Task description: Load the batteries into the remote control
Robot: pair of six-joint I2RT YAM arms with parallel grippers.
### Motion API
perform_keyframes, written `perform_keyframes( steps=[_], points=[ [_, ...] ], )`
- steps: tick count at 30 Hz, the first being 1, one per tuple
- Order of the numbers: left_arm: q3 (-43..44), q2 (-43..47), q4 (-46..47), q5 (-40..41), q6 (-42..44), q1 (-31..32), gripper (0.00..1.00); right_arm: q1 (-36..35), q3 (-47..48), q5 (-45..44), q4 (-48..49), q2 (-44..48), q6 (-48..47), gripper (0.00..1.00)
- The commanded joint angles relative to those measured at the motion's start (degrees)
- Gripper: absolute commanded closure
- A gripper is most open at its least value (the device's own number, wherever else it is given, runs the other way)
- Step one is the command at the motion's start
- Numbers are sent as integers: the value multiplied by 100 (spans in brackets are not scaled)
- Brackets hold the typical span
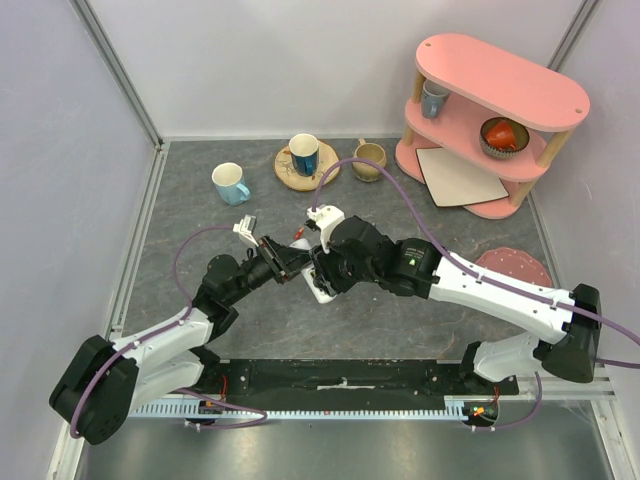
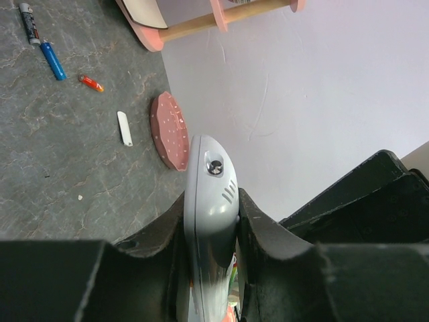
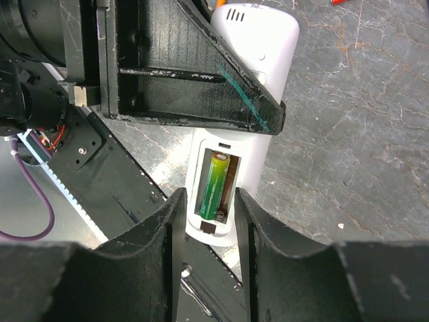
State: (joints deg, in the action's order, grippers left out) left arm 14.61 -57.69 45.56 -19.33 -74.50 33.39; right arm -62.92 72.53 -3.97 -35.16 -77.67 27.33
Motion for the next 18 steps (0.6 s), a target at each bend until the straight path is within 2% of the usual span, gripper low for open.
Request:
perform_keyframes(
  steps=[1,15,18],
  points=[
    [165,30,322,61,155,28,98,-54,209,-52,106,-73,-79,59],
    [165,135,331,52,129,28,98,-54,138,124,97,-249,-79,64],
    [147,170,331,52,129,28,98,-63,121,80,79,-258,-61,67]
  ],
)
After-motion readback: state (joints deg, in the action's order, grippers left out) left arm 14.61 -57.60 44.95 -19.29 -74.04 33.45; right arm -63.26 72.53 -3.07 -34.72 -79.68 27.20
